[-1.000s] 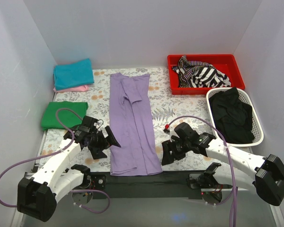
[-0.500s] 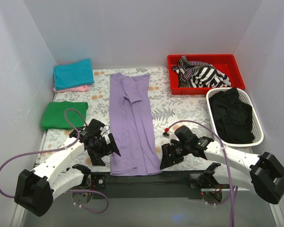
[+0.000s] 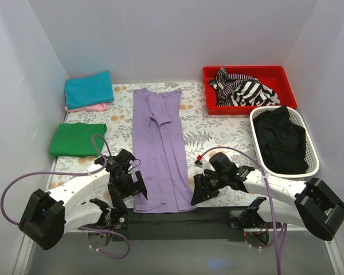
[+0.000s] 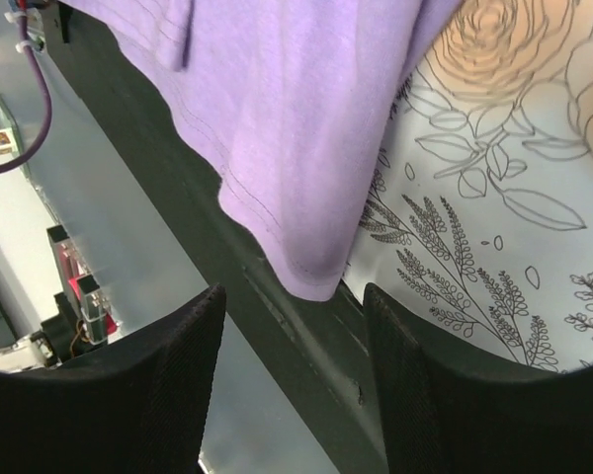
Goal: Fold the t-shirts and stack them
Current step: Fold the tshirt
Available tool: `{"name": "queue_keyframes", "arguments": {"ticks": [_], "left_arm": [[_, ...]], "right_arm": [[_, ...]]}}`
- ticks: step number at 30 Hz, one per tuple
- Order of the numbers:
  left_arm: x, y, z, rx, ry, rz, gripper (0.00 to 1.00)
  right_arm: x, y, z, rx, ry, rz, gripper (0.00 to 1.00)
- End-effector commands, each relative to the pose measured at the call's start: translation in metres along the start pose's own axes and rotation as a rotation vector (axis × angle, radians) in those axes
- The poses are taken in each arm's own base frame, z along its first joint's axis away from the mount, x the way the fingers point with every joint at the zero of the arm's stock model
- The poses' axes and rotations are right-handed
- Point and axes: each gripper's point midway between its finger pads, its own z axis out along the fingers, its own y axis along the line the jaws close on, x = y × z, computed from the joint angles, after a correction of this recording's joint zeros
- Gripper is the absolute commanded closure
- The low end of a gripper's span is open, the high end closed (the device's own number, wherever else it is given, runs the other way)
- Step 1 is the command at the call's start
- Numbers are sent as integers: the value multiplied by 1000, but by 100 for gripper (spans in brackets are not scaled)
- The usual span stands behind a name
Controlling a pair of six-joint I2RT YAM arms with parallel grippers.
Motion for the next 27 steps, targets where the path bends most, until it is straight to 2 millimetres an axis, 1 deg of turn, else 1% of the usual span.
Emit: {"name": "queue_keyframes", "arguments": {"ticks": [1,4,6,9,10,11,12,13,14,17,20,24,27], "left_arm": [[7,2,5,-12,37,-29,2],[3,0,7,-20,20,-21,2],[-1,-4,8,-9,-1,-27,2],[-9,-16,8,40,-43,-35,12],[-11,-19,8,53,-52,-38,22],[-14,-20,9,62,-71,-41,25],[-14,-21,9,66,-75,-52,26],[-15,-21,10,68,-84,-54,32],[-19,-22,11,77,-106,-50,35],[-17,-13,19,66,-112,-66,42],[-13,-8,27,62,-107,-86,44],[-12,-8,28,59,-116,-78,47],[-10,-8,25,64,-123,-83,49]], "right_arm": [[7,1,6,-12,29,17,37],[8,-2,11,23,32,6,39],[7,-5,14,44,31,-6,39],[5,-12,19,95,20,-31,40],[4,-15,20,108,22,-31,40],[4,-17,21,114,20,-35,40],[4,-19,22,115,19,-38,40],[4,-20,23,121,22,-38,40],[4,-23,24,128,22,-36,40],[4,-25,26,129,20,-40,40],[6,-25,28,125,30,-37,40],[6,-26,28,127,28,-36,40],[8,-29,28,138,31,-25,40]]}}
